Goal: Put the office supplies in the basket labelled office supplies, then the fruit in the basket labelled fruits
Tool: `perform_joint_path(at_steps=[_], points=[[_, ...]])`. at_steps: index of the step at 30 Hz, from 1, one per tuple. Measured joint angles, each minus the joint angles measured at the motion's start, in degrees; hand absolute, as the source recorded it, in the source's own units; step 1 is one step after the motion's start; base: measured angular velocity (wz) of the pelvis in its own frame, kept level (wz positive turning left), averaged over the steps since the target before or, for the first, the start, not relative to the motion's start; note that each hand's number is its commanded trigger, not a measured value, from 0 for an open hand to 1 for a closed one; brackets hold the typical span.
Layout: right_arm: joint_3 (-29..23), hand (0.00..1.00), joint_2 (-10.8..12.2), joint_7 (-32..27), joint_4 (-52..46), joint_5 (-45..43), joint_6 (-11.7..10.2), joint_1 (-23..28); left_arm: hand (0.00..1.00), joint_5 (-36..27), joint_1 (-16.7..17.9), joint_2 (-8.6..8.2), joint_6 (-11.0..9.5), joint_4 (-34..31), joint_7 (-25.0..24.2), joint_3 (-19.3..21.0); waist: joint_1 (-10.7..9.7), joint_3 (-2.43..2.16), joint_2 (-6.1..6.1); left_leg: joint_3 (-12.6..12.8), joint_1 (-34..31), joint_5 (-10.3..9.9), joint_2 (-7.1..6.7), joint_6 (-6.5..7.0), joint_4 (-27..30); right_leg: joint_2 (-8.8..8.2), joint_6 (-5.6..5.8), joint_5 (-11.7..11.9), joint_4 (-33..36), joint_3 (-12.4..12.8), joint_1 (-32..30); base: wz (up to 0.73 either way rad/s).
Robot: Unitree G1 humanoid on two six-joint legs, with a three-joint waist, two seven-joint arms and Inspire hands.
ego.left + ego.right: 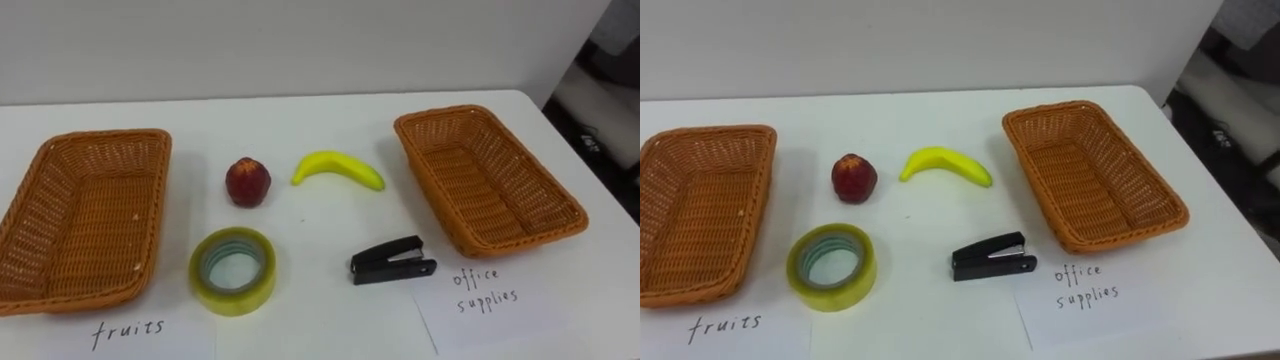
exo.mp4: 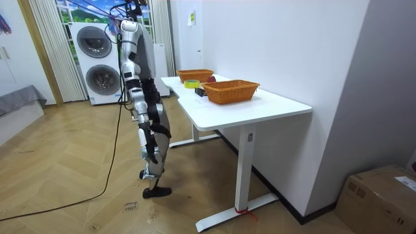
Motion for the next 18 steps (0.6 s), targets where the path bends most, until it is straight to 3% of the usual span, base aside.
perform_joint_path(at_steps=[6,11,15,18], points=[[-3.75,0.00,-0.40,-5.73,-5.79,3.82,-1.01,0.26,0.00,-3.55,1.08,0.09,-0.10,-0.63,1.23,0.11,-1.61,0.06,-0.06,1.17,0.10,0.00,-0.01,0.00,-0.08,-0.16,0.14,-0.33,0.88,1.22,-0.40,-0.07],[-7.32,0.00,-1.69,-10.46,-10.87,3.88,-1.69,0.27,0.00,-3.42,1.88,0.11,-0.70,-3.29,2.08,0.45,-1.69,0.05,0.00,1.68,-0.22,0.02,0.03,0.03,-0.13,-0.22,0.14,-0.33,1.16,1.57,-1.16,-0.05],[-7.41,0.00,-2.89,-15.75,-19.42,3.03,-4.98,0.55,0.00,-3.29,2.20,0.16,-1.89,-4.53,3.92,0.76,-1.89,0.04,-0.17,2.33,-0.58,0.04,0.01,0.06,-0.05,-0.04,0.12,-0.32,1.24,1.59,-1.63,-0.03],[-7.50,0.00,-2.92,-19.49,-23.90,-1.69,-5.79,0.28,0.00,-3.28,2.64,0.16,-1.99,-5.23,4.63,0.81,-1.81,0.04,-0.34,2.36,-0.85,0.04,0.00,0.06,-0.08,-0.08,0.14,-0.29,1.10,1.47,-2.03,0.00]])
